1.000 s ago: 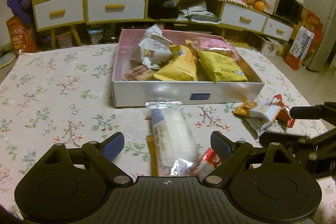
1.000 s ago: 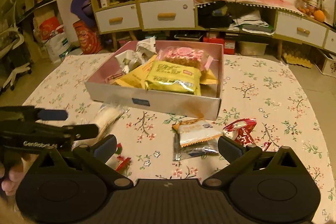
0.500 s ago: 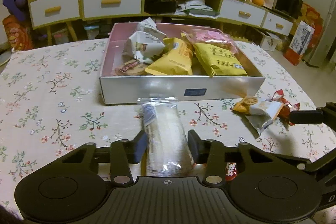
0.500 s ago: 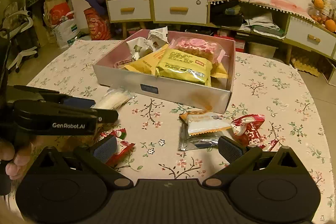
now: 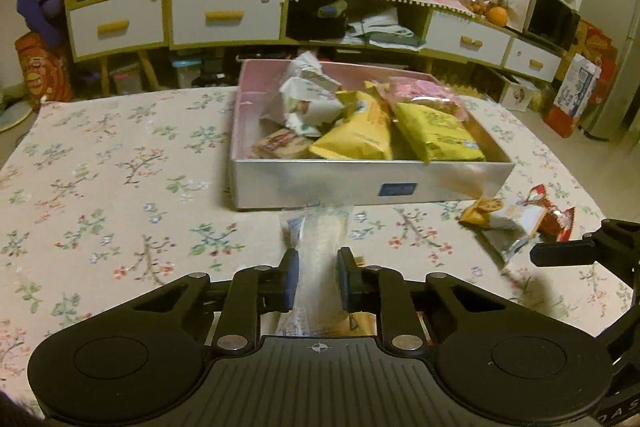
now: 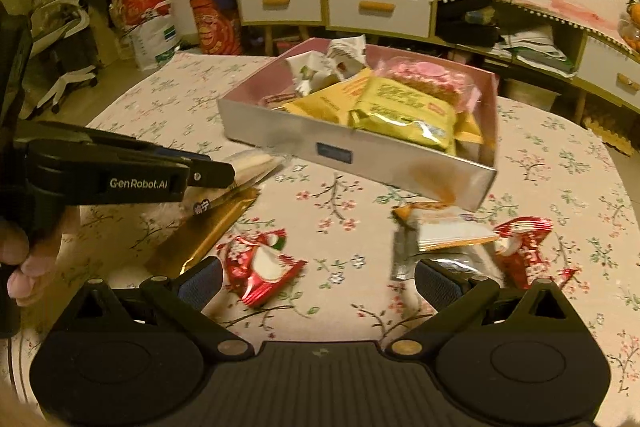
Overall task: Organize snacks
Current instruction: 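Grasp the red candy wrapper with the right gripper while the left grasps the clear stick-snack bag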
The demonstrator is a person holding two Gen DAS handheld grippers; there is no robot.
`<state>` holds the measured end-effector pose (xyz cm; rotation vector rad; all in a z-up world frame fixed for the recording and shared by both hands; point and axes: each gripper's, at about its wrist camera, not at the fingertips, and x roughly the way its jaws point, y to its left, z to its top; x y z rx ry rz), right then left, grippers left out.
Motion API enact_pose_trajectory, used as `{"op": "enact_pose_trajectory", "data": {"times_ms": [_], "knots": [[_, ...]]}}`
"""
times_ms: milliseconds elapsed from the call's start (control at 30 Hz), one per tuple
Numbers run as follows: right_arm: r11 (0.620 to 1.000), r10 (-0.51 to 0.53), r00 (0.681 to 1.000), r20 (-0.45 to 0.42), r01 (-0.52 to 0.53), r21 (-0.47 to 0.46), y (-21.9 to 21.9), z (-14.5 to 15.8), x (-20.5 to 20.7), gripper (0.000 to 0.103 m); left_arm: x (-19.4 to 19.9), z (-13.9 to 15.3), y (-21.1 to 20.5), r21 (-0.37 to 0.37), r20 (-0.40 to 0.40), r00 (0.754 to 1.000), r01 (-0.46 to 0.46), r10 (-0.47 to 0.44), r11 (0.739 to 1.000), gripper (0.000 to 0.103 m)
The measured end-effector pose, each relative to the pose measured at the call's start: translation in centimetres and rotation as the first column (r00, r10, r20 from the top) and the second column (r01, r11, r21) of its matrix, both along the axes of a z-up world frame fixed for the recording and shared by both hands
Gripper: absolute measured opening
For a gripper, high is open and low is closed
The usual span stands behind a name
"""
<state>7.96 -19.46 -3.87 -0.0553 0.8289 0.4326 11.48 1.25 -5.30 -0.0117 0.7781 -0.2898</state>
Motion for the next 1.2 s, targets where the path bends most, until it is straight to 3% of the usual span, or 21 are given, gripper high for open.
{"op": "enact_pose_trajectory", "data": {"times_ms": [367, 533, 700, 1033, 1133, 1200], "knots": [[0.999, 0.034, 0.999, -0.031, -0.035, -0.017, 2.0, -0.7, 0.4, 0.068, -0.6, -0.7, 3.3, 0.072, 0.016, 1.000, -0.024, 0.023, 0.997, 0.018], [0.999, 0.042, 0.998, -0.040, -0.043, -0.027, 2.6, -1.1, 0.5, 0.062, -0.9, -1.1, 3.9, 0.061, 0.026, 1.000, 0.001, -0.003, 0.998, 0.029], [0.999, 0.044, 0.998, -0.044, -0.045, -0.026, 2.9, -1.3, 0.6, 0.059, -1.0, -1.8, 3.4, 0.088, 0.014, 0.999, 0.032, -0.033, 0.996, 0.048], [0.998, 0.044, 0.999, -0.021, -0.044, -0.035, 3.1, -1.5, 0.5, 0.044, -0.8, -2.5, 3.0, 0.104, 0.008, 0.999, 0.038, -0.039, 0.994, 0.048], [0.998, 0.051, 0.999, -0.016, -0.051, -0.034, 3.2, -1.4, 0.5, 0.038, -0.8, -2.4, 2.9, 0.097, 0.006, 0.999, 0.042, -0.043, 0.994, 0.045], [0.998, 0.056, 0.998, -0.011, -0.056, -0.037, 3.3, -1.3, 0.3, 0.032, -0.8, -2.4, 2.9, 0.096, 0.006, 0.999, 0.044, -0.044, 0.994, 0.038]]}}
